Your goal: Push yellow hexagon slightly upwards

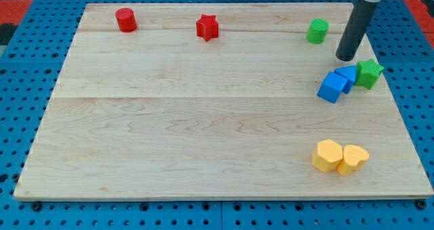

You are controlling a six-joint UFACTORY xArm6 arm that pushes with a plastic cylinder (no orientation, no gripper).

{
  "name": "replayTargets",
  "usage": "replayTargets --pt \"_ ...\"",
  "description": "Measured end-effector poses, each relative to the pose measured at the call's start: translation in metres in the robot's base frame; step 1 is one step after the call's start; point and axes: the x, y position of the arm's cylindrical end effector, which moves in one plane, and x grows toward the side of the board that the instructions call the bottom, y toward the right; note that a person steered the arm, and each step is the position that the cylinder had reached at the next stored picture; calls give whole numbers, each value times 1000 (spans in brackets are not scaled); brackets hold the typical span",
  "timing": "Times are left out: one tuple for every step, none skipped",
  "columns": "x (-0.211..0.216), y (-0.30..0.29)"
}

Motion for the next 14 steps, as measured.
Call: replayTargets --pt "0 -13" --pt "0 -61" --pt "7 -107" --pt "65 -143" --pt "154 -159" --pt "253 -163" --pt "266 -158" --pt "266 -158" --pt "265 -48" --pt "265 -13" --pt "265 -15" --pt "258 -40" --pt "251 -72" --pt "242 -101"
